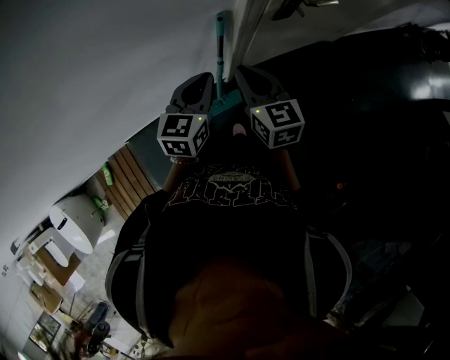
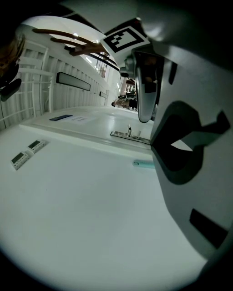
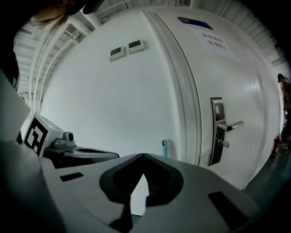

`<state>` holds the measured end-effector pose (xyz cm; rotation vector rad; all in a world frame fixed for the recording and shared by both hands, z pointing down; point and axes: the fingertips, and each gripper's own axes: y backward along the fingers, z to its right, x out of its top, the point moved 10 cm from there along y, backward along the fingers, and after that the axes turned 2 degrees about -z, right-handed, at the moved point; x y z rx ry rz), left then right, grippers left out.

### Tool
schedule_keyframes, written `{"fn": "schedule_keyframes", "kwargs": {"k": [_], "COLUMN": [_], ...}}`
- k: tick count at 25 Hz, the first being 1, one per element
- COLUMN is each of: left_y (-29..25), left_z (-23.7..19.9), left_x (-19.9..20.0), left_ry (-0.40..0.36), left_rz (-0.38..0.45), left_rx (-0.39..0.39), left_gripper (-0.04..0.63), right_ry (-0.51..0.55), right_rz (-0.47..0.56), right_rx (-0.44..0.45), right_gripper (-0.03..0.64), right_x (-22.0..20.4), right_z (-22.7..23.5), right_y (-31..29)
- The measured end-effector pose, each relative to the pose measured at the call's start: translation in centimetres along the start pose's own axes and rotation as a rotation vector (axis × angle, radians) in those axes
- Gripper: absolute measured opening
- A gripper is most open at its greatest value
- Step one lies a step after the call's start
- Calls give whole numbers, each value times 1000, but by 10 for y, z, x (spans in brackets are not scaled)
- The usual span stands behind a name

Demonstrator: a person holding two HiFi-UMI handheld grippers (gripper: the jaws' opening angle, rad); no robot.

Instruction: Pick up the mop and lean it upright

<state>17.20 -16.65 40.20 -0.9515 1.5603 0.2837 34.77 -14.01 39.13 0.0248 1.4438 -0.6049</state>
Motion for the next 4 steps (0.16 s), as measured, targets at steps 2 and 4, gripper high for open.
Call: {"fn": "schedule_keyframes", "kwargs": {"k": [2, 4], "left_y": [-2, -4], "left_z": [1, 3], "left_x": [-1, -3], "left_ry": [-8, -14], "left_rz": [-1, -5], "left_rx": [2, 3], "left_gripper": [44, 44], "right_ry": [2, 3], "right_rz": [-4, -10], "right_rx": [3, 6], "right_gripper": [18, 18], "right_x": [-2, -4], "right_z": [2, 4], "right_y": [0, -1]}}
